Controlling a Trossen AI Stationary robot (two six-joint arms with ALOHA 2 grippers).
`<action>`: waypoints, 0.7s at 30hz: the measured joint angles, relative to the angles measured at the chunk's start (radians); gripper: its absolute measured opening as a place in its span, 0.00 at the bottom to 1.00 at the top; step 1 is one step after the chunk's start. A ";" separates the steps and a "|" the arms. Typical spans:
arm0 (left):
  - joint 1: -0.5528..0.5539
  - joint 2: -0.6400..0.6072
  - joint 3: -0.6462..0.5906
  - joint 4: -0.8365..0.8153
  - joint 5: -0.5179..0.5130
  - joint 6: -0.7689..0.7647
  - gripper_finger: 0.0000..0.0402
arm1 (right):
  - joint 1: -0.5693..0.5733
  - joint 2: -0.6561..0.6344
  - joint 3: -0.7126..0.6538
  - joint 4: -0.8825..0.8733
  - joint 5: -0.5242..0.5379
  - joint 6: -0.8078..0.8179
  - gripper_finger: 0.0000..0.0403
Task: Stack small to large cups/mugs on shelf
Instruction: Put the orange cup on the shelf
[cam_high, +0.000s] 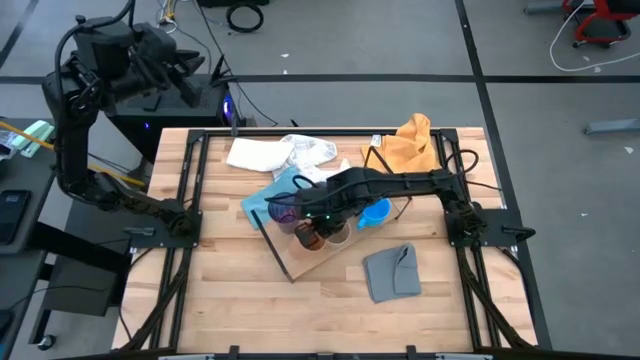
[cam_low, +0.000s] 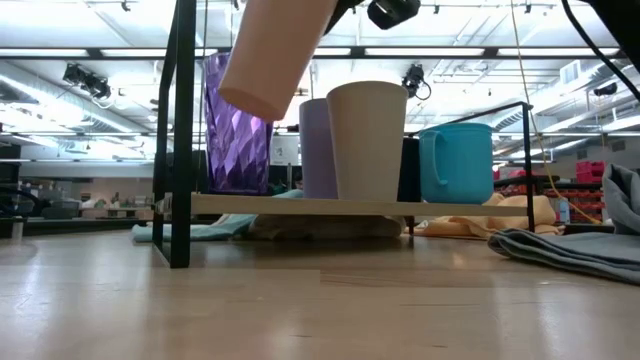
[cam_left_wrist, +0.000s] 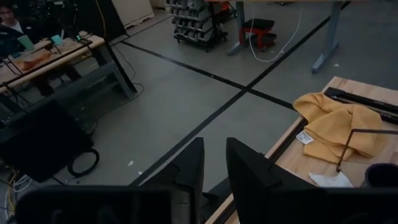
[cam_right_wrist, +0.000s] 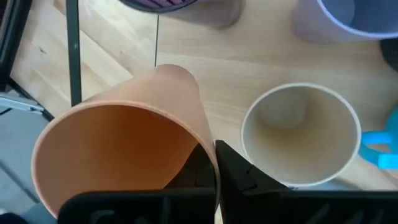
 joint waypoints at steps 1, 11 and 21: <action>0.000 0.000 0.000 0.006 0.000 0.000 0.19 | 0.002 0.000 0.000 0.000 0.003 0.005 0.00; 0.000 0.000 0.000 0.020 0.000 0.001 0.19 | 0.024 0.071 -0.001 0.017 0.014 -0.002 0.00; 0.000 0.000 0.000 0.021 0.001 0.002 0.19 | 0.030 0.071 0.000 0.002 0.094 -0.008 0.00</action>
